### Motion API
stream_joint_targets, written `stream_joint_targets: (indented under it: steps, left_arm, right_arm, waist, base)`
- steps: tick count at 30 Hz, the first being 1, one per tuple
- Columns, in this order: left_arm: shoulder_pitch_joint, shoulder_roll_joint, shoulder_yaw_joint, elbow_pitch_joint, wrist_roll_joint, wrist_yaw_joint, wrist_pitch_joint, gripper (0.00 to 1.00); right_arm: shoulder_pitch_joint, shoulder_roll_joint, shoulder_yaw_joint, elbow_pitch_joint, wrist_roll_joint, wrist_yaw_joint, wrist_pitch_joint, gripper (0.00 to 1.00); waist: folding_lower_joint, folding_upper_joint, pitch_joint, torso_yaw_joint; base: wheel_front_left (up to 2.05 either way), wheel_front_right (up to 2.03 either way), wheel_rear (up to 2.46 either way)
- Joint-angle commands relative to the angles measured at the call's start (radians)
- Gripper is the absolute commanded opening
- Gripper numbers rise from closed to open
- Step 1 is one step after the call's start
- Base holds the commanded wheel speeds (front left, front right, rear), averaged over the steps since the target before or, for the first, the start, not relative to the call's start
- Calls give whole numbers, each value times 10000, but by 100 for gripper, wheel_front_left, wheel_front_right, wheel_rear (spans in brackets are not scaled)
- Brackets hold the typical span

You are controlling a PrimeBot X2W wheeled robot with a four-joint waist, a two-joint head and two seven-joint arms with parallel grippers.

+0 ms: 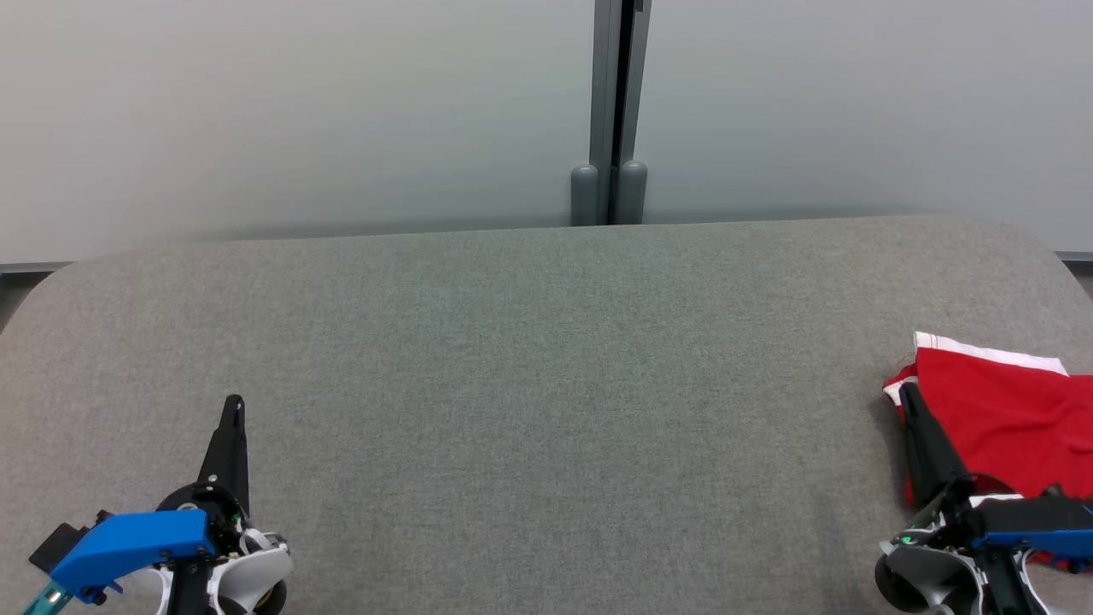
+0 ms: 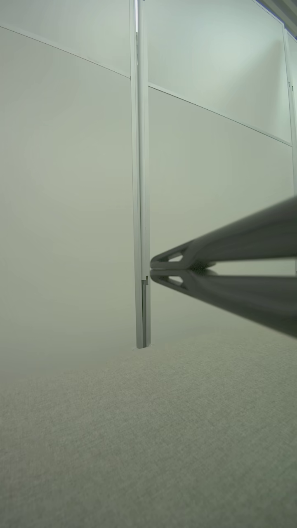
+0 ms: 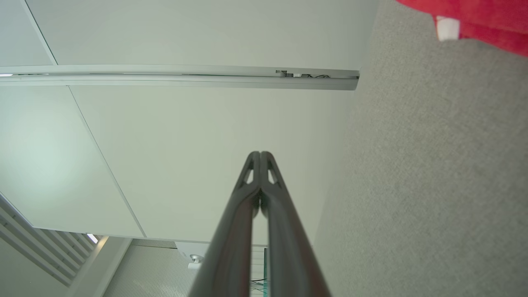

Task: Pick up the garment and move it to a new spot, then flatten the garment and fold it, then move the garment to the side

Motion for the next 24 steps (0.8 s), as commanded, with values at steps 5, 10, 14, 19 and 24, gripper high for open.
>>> stream_joint_targets:
  steps: [5,10,14,19,24]
  left_arm:
    - [-93,-28,12,-48,-26,14,53,0]
    - [-93,-28,12,-48,-25,14,52,0]
    - [-93,-28,12,-48,-25,14,52,0]
    - [-93,-28,11,-48,-25,14,52,0]
    - [-93,-28,11,-48,-26,14,52,0]
  right_arm:
    - [132,-70,-24,-38,28,4,37,0]
    - [131,-70,-23,-38,28,4,37,0]
    - [131,-70,-23,-38,28,4,37,0]
    - [131,-70,-23,-38,28,4,37,0]
    - [131,-70,-23,-38,28,4,37,0]
  waist:
    - [0,0,0,0]
    - [0,0,0,0]
    - [0,0,0,0]
    - [0,0,0,0]
    - [0,0,0,0]
  base:
    - [0,0,0]
    - [0,0,0]
    - [0,0,0]
    - [0,0,0]
    - [0,0,0]
